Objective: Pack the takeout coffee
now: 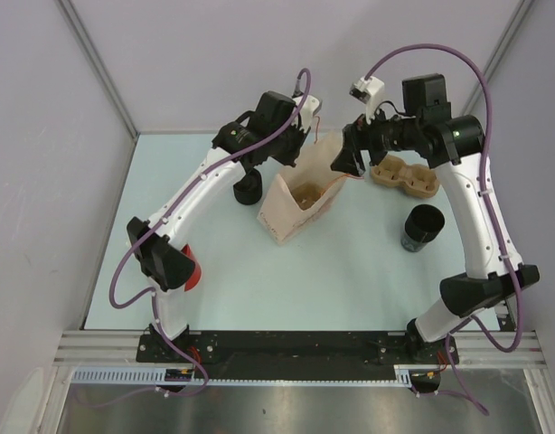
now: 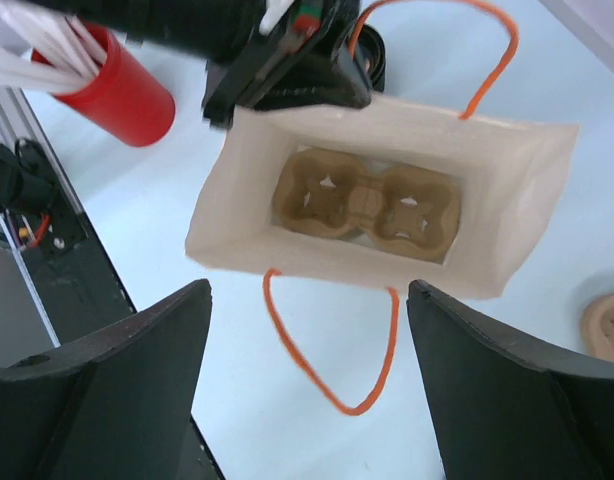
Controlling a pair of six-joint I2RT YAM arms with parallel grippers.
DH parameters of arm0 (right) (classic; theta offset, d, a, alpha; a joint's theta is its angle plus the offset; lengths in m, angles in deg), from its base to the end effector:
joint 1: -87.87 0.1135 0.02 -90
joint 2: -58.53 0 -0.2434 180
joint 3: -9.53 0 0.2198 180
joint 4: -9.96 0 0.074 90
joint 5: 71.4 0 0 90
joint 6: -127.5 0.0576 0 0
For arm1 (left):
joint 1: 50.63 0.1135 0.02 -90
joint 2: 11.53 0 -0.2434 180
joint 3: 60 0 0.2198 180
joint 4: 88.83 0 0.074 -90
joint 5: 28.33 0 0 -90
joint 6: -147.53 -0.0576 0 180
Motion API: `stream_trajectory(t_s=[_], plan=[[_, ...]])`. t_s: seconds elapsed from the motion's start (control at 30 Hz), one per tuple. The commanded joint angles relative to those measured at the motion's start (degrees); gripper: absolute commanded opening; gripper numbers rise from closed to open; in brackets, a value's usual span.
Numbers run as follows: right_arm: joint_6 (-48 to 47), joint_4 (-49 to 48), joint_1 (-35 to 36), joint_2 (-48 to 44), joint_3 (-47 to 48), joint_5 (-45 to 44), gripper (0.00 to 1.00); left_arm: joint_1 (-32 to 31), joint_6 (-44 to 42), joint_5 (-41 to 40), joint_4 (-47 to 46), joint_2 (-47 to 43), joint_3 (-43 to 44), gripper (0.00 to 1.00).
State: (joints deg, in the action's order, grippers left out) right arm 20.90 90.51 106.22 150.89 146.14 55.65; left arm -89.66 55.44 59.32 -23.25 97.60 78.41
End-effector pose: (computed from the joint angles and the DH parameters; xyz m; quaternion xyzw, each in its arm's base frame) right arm 0.2588 0.1224 0.4390 -0.3909 0.7638 0.2900 0.4239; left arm 0.3103 -0.2485 0.3731 0.3046 0.8384 -0.1257 0.4341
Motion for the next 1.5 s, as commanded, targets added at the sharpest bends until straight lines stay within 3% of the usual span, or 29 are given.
stream_trajectory(t_s=[0.0, 0.27, 0.57, 0.7, 0.73, 0.83, 0.93, 1.1, 1.2, 1.47], plan=[[-9.31, -0.55, -0.59, -7.53, -5.18, 1.97, 0.84, -0.26, -1.86, 2.08, 0.36, -0.05, 1.01, 0.08], [-20.83, -3.88, -1.39, -17.03, -21.7, 1.08, 0.84, -0.26, -3.71, 5.78, 1.07, -0.75, 2.24, 0.08], [-18.56, -13.55, -0.51, -19.31, -29.97, -3.31, 0.8, -1.05, -7.22, 10.78, 2.21, -1.45, 2.07, 0.07], [-20.84, -11.11, 0.46, -20.46, -31.65, -1.47, 0.57, -1.23, -9.6, 14.46, 2.73, -2.42, 1.72, 0.07], [-22.23, -10.05, 0.55, -21.16, -31.91, -0.94, 0.39, -1.23, -10.12, 15.26, 2.82, -2.68, 1.63, 0.07], [-26.44, -4.17, 1.25, -21.95, -32.61, 2.13, 0.16, -1.4, -12.15, 18.86, 3.52, -3.12, 1.36, 0.07], [-30.23, 3.83, 3.0, -22.66, -33.4, 2.84, 0.12, -2.37, -15.04, 19.67, 1.87, -5.57, -1.43, 0.08], [-35.78, 13.84, 4.41, -23.8, -36.48, 0.74, 0.09, -6.76, -21.37, 15.54, -6.22, -14.02, -15.94, 0.09], [-37.8, 17.28, 4.5, -24.76, -39.29, -1.63, 0.05, -8.43, -23.13, 15.09, -6.75, -15.51, -19.37, 0.09], [-40.09, 20.81, 4.59, -29.95, -46.23, -3.13, 0.04, -11.24, -24.98, 16.5, -8.87, -19.29, -27.02, 0.08]])
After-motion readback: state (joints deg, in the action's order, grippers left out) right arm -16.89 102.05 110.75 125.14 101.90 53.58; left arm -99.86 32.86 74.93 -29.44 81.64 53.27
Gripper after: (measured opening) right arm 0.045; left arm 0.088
